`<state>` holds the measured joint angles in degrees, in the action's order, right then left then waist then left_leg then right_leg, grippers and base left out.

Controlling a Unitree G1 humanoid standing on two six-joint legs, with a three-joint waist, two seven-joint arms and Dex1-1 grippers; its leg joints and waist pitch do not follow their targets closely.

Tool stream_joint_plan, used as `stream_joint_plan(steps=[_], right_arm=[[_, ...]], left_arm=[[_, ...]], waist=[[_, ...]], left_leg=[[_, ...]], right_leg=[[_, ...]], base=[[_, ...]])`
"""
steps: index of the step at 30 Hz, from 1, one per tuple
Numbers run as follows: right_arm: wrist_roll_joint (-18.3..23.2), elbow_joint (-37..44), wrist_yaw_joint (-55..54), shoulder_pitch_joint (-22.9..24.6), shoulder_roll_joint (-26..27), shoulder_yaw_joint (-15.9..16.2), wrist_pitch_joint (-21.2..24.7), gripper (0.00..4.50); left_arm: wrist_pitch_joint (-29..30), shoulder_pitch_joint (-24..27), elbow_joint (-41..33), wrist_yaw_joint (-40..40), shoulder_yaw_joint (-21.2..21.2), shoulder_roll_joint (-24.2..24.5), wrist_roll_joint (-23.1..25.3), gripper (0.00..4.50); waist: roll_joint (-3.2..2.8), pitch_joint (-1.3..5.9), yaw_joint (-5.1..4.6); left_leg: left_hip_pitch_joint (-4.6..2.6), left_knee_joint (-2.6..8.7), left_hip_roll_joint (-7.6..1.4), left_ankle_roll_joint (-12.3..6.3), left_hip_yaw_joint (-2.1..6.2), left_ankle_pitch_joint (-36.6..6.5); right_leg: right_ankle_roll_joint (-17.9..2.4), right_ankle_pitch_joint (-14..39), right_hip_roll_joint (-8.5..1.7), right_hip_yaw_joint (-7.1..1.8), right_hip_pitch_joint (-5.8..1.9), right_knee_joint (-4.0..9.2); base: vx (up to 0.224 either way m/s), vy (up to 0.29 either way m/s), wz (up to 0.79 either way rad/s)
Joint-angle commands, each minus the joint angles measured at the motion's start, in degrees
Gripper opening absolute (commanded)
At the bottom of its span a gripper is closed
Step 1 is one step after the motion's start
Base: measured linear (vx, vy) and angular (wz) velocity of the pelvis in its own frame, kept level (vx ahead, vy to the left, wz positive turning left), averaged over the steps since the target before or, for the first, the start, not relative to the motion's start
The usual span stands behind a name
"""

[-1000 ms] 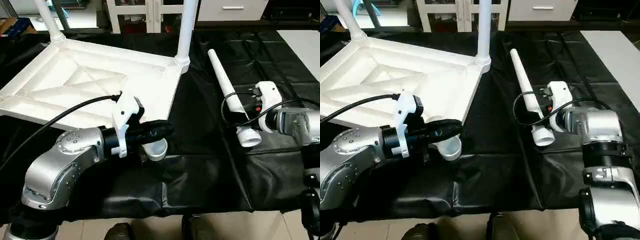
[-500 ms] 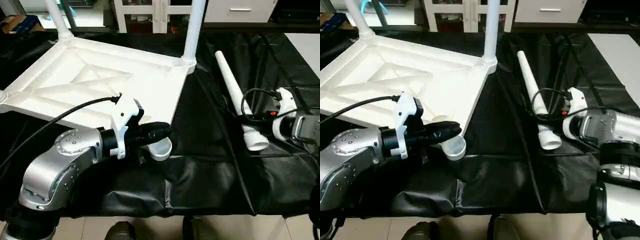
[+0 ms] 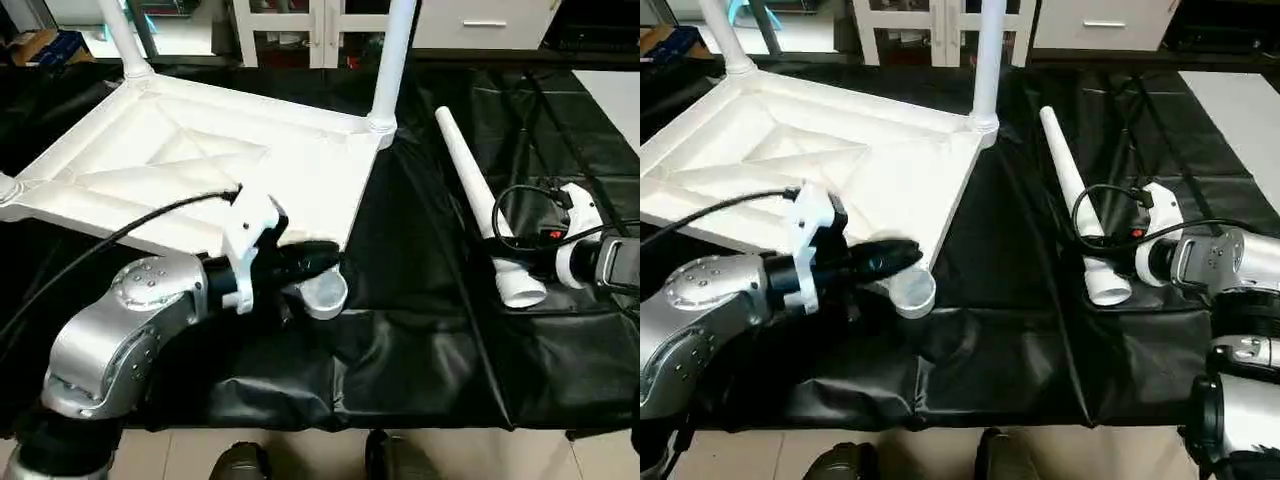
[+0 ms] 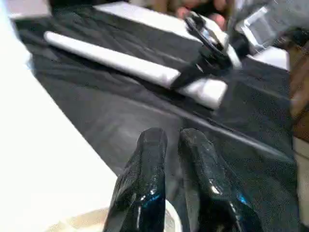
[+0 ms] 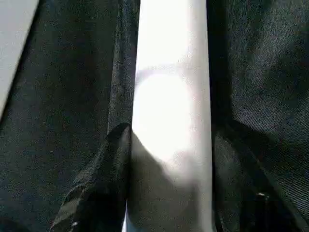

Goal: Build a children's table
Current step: Pick table leg

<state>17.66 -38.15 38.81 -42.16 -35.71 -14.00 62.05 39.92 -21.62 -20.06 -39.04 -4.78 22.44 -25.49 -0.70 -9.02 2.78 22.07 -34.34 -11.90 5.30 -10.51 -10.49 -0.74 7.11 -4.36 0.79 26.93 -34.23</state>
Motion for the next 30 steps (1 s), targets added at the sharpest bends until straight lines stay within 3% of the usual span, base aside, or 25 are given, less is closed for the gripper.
stream_joint_plan(steps=[1,4,6,7,9,11,12,13,14,15,16,20,22,25,27,30], right_arm=[[0.51,3.55,-1.20,1.23,-0.12,-1.55,-2.25,1.88],[3.01,10.38,-0.01,2.21,0.99,-3.55,-4.57,1.88],[6.11,18.88,2.33,4.27,2.23,-4.99,-6.18,1.88],[7.19,21.20,2.99,4.90,2.68,-5.61,-6.76,1.88],[7.87,23.62,2.97,5.72,2.99,-6.21,-6.99,1.88],[8.79,28.56,1.16,7.67,4.23,-8.22,-8.45,1.87],[10.03,32.14,0.25,9.12,5.59,-10.00,-10.39,1.87],[10.74,33.58,0.40,9.65,6.16,-10.58,-11.20,1.87],[12.53,37.07,0.84,10.98,7.51,-11.84,-13.08,1.87],[13.39,40.39,1.53,12.44,8.14,-11.77,-14.25,1.87],[13.88,42.57,2.00,13.44,8.45,-11.57,-14.94,1.87],[13.14,50.20,3.88,17.18,9.61,-7.95,-19.31,1.87],[13.03,51.05,3.98,17.54,9.74,-7.34,-19.76,1.87],[8.45,56.73,7.75,20.54,7.17,1.79,-24.90,1.87],[6.13,57.72,8.28,20.93,5.82,4.94,-26.82,1.87],[4.32,57.90,8.82,20.93,4.80,6.67,-28.71,1.87]], left_arm=[[-2.17,-2.00,3.11,5.49,2.65,-2.33,1.95,0.74],[-3.21,-4.48,5.88,11.27,5.50,-6.34,2.16,0.74],[-2.80,-5.95,6.01,13.40,7.64,-9.80,-0.86,0.74],[-2.81,-6.30,5.87,13.68,8.07,-10.67,-1.89,1.00],[-2.37,-6.60,5.40,13.73,8.54,-11.81,-3.64,1.06],[-1.69,-7.11,4.40,13.72,9.47,-14.54,-7.47,1.13],[-1.79,-7.62,4.10,14.10,10.16,-16.36,-9.36,1.45],[-1.71,-7.89,4.14,14.45,10.46,-16.95,-9.94,1.45],[-1.48,-8.61,4.34,15.51,11.19,-18.35,-11.07,1.52],[-1.48,-9.29,4.57,15.79,11.38,-19.11,-11.66,1.52],[-1.50,-9.72,4.70,15.86,11.44,-19.54,-12.00,1.55],[-0.95,-12.78,5.82,15.87,11.65,-22.93,-15.67,1.93],[-0.85,-13.21,6.00,15.83,11.54,-23.23,-16.44,2.17],[1.35,-15.79,6.58,15.58,10.66,-25.27,-19.97,2.35],[1.89,-16.71,6.95,15.43,10.71,-25.58,-20.83,2.48],[2.82,-17.35,7.00,15.50,11.39,-25.72,-22.43,2.80]], waist=[[1.39,5.30,-0.10],[1.60,5.47,-0.05],[1.81,5.46,-0.19],[1.82,5.68,-0.15],[1.87,5.63,-0.25],[1.75,5.47,-0.16],[1.56,5.36,-0.03],[1.18,5.43,0.13],[1.39,5.49,0.13],[0.81,5.44,0.33],[1.03,5.42,0.32],[0.66,5.22,0.57],[0.90,5.16,0.47],[0.87,5.23,0.38],[0.93,5.24,0.29],[1.11,5.23,0.23]], left_leg=[[-0.52,2.97,0.50,-5.30,-1.07,-5.34],[-0.35,2.90,0.56,-5.94,-0.96,-4.67],[-0.09,2.93,0.65,-6.67,-0.88,-3.57],[-0.27,2.75,0.49,-7.44,-0.91,-3.17],[-0.22,2.70,0.51,-8.93,-0.87,-2.20],[-0.26,2.71,0.50,-9.16,-0.96,-2.51],[-0.22,2.75,0.53,-8.93,-0.98,-2.62],[-0.40,2.76,0.41,-8.82,-0.95,-3.16],[-0.39,2.81,0.34,-8.86,-0.95,-3.48],[-0.42,2.88,0.26,-8.76,-0.82,-3.70],[-0.47,2.85,0.26,-8.85,-0.91,-3.90],[-0.37,3.14,0.37,-7.35,-0.67,-6.02],[-0.17,3.20,0.56,-6.68,-0.63,-6.43],[-0.02,3.20,0.53,-5.86,-0.50,-6.63],[0.04,3.15,0.56,-5.79,-0.44,-6.48],[0.00,3.07,0.67,-6.23,-0.52,-6.41]], right_leg=[[-14.46,11.38,-0.69,-0.90,-4.67,3.23],[-13.92,10.53,-0.79,-0.89,-4.91,3.10],[-13.77,9.53,-0.80,-0.86,-5.10,2.97],[-14.03,8.14,-0.91,-0.95,-5.07,2.73],[-14.43,8.08,-0.92,-0.82,-4.88,2.76],[-14.47,9.90,-0.82,-0.76,-4.66,3.10],[-14.16,10.44,-0.84,-0.81,-4.62,3.21],[-14.10,11.00,-0.87,-0.79,-4.47,3.26],[-13.80,11.11,-0.73,-0.70,-4.45,3.34],[-13.69,11.20,-0.81,-0.67,-4.42,3.33],[-13.35,11.26,-0.69,-0.67,-4.37,3.52],[-11.61,15.02,-0.87,-0.52,-4.42,3.88],[-10.71,16.08,-0.81,-0.51,-4.51,4.02],[-9.81,15.97,-0.83,-0.57,-4.63,4.05],[-9.46,15.69,-0.90,-0.58,-4.58,3.99],[-9.70,15.66,-0.80,-0.64,-4.59,4.01]], base=[[0.000,0.000,0.00],[0.000,0.000,0.00],[0.000,0.000,0.00],[0.000,0.000,0.00],[0.000,0.000,0.00],[0.000,0.000,0.00],[0.000,0.000,0.00],[0.000,0.000,0.00],[0.000,0.000,0.00],[0.000,0.000,0.00],[0.000,0.000,0.00],[0.000,0.000,0.00],[0.000,0.000,0.00],[0.000,0.000,0.00],[0.000,0.000,0.00],[0.000,0.000,0.00]])
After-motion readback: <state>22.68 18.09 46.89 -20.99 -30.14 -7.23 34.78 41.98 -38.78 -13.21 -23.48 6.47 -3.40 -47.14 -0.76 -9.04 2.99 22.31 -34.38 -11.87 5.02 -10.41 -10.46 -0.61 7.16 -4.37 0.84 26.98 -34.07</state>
